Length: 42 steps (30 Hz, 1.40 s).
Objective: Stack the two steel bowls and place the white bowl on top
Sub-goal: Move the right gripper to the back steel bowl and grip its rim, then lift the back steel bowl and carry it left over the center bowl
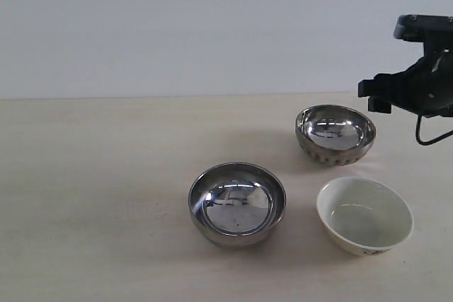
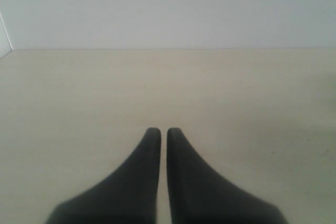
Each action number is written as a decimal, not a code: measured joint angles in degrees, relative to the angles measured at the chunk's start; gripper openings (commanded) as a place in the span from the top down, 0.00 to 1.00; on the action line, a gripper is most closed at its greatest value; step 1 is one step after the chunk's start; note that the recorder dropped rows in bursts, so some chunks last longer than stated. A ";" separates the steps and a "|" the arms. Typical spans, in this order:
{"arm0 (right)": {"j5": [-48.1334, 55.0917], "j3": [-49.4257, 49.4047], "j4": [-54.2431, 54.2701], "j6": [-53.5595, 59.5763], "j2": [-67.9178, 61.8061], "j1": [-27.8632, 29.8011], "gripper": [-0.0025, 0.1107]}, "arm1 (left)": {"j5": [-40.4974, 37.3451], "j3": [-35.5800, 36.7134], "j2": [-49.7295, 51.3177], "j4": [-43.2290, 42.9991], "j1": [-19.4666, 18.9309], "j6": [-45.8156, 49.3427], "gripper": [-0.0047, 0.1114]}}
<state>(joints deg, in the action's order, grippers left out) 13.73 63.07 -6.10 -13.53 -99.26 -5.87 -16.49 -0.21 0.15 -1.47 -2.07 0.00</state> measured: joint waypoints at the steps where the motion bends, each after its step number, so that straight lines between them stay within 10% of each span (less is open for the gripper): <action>1: 0.00 1.16 0.03 0.00 -1.87 0.00 0.39 | 0.00 0.00 0.00 0.00 0.00 0.00 0.93; 18: -0.76 12.61 1.03 0.00 -21.96 0.00 0.42 | 0.00 0.00 0.00 0.00 0.00 0.00 0.93; 25: -2.35 12.84 2.72 -0.17 -23.48 0.00 0.98 | 0.00 0.00 0.00 0.00 0.00 0.00 0.93; 42: -1.62 12.84 3.14 0.80 -17.28 0.00 0.98 | 0.00 0.00 0.00 0.00 0.00 0.00 0.93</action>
<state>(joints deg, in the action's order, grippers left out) 12.11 75.91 -2.96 -12.74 -116.54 -5.87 -16.49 -0.21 0.15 -1.47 -2.07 0.00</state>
